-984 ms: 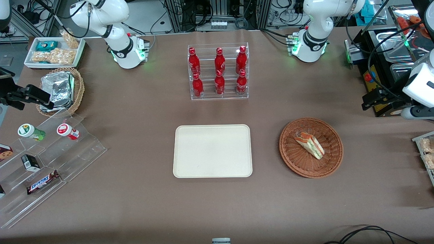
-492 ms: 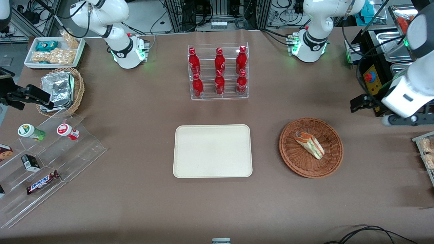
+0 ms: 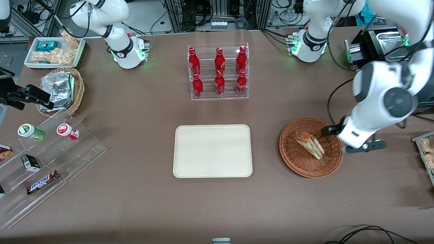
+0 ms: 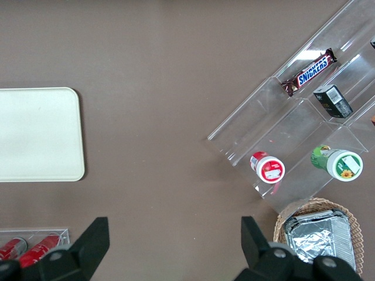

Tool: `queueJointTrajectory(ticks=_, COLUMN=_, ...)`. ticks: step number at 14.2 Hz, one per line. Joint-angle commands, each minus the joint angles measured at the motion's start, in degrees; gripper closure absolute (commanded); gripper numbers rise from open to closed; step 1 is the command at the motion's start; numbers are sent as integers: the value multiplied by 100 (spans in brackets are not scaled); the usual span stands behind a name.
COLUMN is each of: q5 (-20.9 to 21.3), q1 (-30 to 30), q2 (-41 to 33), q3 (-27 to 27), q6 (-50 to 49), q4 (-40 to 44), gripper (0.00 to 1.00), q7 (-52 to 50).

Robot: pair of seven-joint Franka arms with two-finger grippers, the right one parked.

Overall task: Place sandwich from basket to tray
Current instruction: 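Lower the open left gripper over the wrapped sandwich in the basket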

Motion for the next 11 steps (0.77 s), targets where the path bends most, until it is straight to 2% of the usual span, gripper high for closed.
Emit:
queueJointTrajectory(ticks=1, q5=124, q1=-107, q2=136, q3=26, q6=384, q4=-92, gripper=0, q7=-1167)
queueJointTrajectory(ticks=3, q5=124, q1=-142, q2=189, q3=17, q6=516, q4=-118, gripper=0, q7=-2459)
queueJointTrajectory(ticks=7, q5=115, q1=-300, q2=128, q3=26, q6=1447, q4=-846, gripper=0, q7=-4956)
queueJointTrajectory(ticks=11, q5=106, q1=-309, q2=48, q3=17, q6=2237, q4=-1497, gripper=0, q7=-5759)
